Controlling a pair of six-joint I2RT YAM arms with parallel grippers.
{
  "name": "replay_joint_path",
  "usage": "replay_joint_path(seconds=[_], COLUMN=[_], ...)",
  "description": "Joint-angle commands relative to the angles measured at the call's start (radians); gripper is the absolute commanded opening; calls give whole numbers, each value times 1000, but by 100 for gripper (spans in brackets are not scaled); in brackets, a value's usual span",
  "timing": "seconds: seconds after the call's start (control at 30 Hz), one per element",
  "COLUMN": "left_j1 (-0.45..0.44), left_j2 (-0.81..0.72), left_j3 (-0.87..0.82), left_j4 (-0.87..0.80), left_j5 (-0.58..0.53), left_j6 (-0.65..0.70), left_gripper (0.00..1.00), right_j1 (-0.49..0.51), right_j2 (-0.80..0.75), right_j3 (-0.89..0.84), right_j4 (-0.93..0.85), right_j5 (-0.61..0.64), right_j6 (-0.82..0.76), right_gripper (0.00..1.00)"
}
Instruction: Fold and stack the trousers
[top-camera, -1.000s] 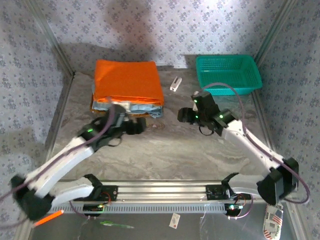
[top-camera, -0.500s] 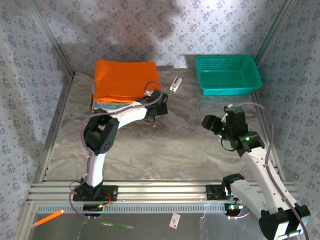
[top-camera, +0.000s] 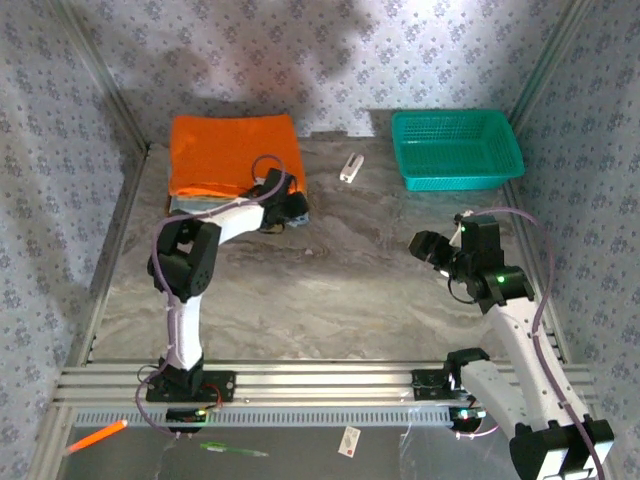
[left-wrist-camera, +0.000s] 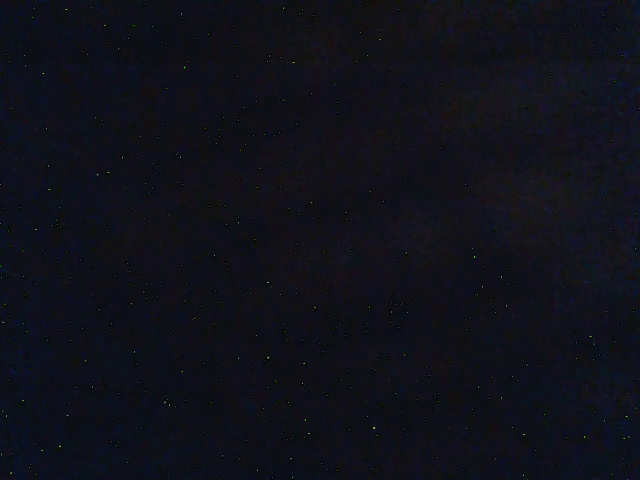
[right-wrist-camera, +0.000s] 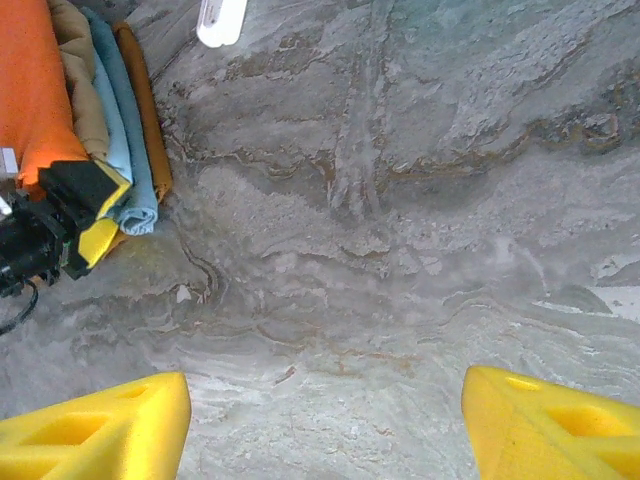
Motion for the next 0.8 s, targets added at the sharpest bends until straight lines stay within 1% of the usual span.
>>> replay_joint_path(seconds=[0.0,0.1,0.2,0.33,0.47,0.57,0.77], left_j1=[118,165,205,255,279,288,317], left_j2=[-19,-30,-46,-39,9,41,26], left_j3=[-61,-56,-53,-6,73,128,101], left_j4=[-89,-105,-116,-163,-200,-246,-231], left_j5=[-61,-8,21,45,67,60,85], left_j6=[-23,19,63,138,191,222,234], left_gripper=[79,79,79,80,79,79,80], right_j1=[-5,-5,-6,-12,-18,-20,-25], right_j2=[-11,-16,-18,-32,-43,-43,-47], right_j3=[-2,4,16,27,30,36,47], right_j4=[-6,-5,-19,-41,-47,-49,-62], right_j5=[-24,-24,-20,-18,-21,-28,-28], right_j6=[-5,-4,-10,-21,-21,-21,-26], right_gripper=[73,73,73,73,73,73,73])
